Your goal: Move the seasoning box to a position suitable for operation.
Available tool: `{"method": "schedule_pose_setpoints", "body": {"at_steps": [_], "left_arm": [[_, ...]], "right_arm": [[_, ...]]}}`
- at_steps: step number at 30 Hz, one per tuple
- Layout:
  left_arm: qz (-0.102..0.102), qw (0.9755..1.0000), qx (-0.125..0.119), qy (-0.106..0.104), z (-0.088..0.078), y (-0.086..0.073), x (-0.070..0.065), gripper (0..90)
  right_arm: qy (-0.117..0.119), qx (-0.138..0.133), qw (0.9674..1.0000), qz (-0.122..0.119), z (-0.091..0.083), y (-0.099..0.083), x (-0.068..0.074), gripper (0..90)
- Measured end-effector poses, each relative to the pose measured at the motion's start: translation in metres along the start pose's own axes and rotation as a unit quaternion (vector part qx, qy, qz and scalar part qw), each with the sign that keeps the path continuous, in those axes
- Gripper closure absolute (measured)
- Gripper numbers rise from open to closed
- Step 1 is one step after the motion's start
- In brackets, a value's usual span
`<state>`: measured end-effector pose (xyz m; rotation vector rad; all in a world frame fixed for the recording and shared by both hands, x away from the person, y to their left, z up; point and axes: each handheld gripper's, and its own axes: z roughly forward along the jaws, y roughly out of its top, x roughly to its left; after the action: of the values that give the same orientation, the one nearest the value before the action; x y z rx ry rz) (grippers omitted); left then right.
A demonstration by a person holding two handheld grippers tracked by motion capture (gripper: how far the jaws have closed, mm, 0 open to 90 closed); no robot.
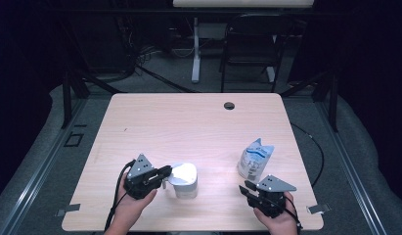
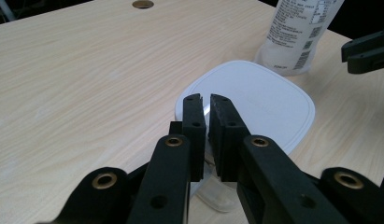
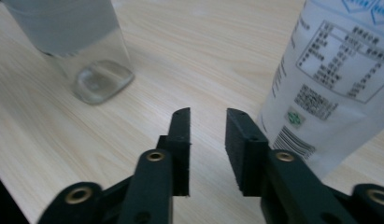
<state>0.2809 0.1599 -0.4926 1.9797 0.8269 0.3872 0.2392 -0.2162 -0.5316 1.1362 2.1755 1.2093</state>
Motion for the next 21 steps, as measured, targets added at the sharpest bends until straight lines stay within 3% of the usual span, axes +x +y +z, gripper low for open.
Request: {"method": "schedule_pose_setpoints", "body": {"at_steps": [2, 6, 8, 9, 21], "left_arm": [[0.0, 1.0, 0.0, -0.001, 0.0, 0.0, 0.0, 84.8], [-0.003, 1.0, -0.002, -0.003, 0.0, 0.0, 0.001, 85.7], [-0.003, 1.0, -0.003, -0.002, 0.0, -0.001, 0.001, 85.9], [-0.002, 1.0, -0.003, -0.002, 0.001, -0.001, 0.001, 86.1], [-0.001, 1.0, -0.007, -0.001, 0.001, -0.002, 0.003, 89.8]], "right_arm": [[0.009, -0.008, 0.9999, 0.002, -0.002, 0.002, 0.001, 77.4], [-0.014, -0.021, 0.9996, -0.01, -0.003, 0.006, 0.006, 84.7], [-0.01, -0.024, 0.9996, -0.007, -0.002, 0.007, 0.006, 85.4], [-0.006, -0.023, 0.9997, -0.01, -0.001, 0.009, 0.008, 90.0], [0.011, 0.005, 0.9996, -0.026, 0.016, 0.022, 0.023, 90.0]]}}
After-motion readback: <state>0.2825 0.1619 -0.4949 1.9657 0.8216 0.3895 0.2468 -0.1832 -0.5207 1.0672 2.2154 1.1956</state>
